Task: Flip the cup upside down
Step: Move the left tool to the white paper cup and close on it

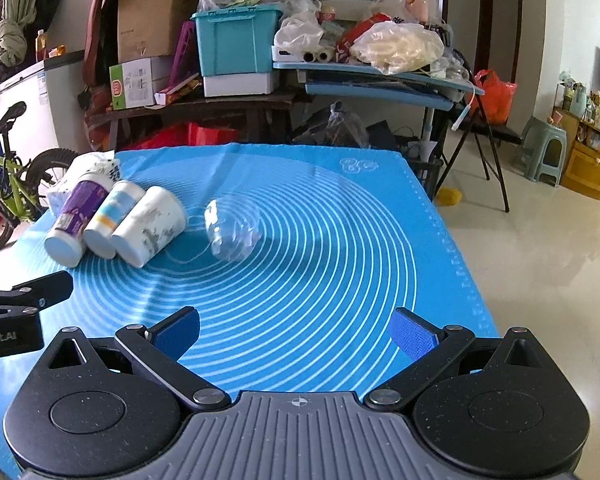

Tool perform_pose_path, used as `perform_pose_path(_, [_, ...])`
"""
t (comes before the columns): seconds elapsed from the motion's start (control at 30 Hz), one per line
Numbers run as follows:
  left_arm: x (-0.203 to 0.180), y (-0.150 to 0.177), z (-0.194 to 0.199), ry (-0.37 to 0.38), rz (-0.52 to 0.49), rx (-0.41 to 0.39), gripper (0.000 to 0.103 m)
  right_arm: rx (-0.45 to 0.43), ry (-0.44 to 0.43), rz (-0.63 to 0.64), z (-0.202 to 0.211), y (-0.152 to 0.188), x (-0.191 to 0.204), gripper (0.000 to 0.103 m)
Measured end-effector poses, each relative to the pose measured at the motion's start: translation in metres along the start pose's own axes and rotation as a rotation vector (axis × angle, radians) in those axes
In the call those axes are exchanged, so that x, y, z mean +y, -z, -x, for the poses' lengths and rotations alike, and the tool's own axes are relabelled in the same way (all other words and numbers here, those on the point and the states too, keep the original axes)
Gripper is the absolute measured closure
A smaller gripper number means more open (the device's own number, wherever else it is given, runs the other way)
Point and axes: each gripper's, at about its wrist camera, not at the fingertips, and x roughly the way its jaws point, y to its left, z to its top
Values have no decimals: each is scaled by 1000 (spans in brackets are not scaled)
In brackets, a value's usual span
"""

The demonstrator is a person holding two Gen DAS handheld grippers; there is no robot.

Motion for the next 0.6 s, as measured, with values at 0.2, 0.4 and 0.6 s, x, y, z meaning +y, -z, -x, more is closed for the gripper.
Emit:
perform_pose_path(0.2, [-8, -8, -29, 12, -11, 17, 1, 2, 15, -12, -22, -7, -10, 0])
perform_pose_path(0.4, [-18, -16, -68, -12, -38, 41, 1, 11, 37, -48, -47, -13, -24, 0])
perform_pose_path(0.6, [-20, -22, -102, -40, -59, 64, 1, 26, 52, -78, -65, -13, -34, 0])
